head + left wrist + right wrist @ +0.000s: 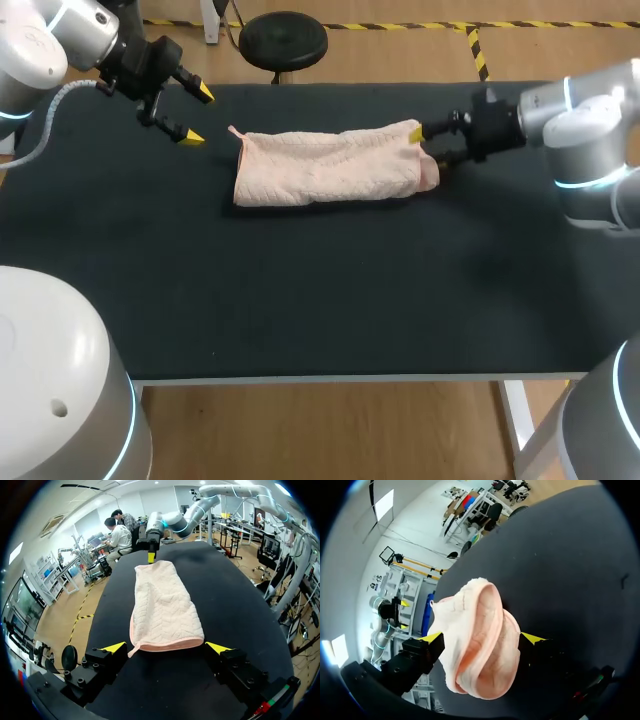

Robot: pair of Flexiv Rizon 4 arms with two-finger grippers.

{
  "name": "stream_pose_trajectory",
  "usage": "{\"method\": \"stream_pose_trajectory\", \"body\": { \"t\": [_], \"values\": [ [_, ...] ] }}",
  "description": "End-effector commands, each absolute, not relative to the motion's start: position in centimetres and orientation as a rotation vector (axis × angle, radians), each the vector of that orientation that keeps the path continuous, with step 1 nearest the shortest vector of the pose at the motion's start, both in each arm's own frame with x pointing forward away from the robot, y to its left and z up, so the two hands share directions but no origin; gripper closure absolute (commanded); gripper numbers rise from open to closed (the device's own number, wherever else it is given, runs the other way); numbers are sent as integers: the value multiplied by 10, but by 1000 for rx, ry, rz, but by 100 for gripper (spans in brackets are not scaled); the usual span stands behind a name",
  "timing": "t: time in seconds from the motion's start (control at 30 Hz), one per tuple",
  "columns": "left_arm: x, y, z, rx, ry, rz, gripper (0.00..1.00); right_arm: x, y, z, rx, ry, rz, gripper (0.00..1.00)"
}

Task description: Fold the towel

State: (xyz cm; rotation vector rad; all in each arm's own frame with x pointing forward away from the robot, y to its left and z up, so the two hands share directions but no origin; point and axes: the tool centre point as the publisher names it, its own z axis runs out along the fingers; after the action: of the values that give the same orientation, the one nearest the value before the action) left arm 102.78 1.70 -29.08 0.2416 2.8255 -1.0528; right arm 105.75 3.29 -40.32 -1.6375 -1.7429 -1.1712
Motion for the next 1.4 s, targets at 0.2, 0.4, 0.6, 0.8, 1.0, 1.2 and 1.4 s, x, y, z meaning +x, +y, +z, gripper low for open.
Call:
{"method": "stream_pose_trajectory", "body": {
  "t": [0.2, 0.4, 0.6, 0.8, 1.0, 1.2, 1.4],
  "values": [
    [1028, 17, -292, 245, 2821, -1056, 0, 1063, 40, -409, -1573, -1730, -1173, 0],
    [1028, 17, -292, 245, 2821, -1056, 0, 1064, 49, -413, -1544, -1724, -1177, 0],
    [1028, 17, -292, 245, 2821, -1056, 0, 1063, 52, -417, -1538, -1738, -1146, 0],
    [1028, 17, -292, 245, 2821, -1056, 0, 1063, 53, -414, -1560, -1786, -1116, 76],
    [1028, 17, -292, 245, 2821, -1056, 0, 1060, 51, -400, -1580, -1829, -1143, 100],
    [1028, 17, -292, 245, 2821, -1056, 0, 1057, 49, -382, -1598, -1881, -1170, 100],
    [1028, 17, -292, 245, 2821, -1056, 0, 1052, 54, -369, -1587, -1961, -1138, 100]
  ]
}}
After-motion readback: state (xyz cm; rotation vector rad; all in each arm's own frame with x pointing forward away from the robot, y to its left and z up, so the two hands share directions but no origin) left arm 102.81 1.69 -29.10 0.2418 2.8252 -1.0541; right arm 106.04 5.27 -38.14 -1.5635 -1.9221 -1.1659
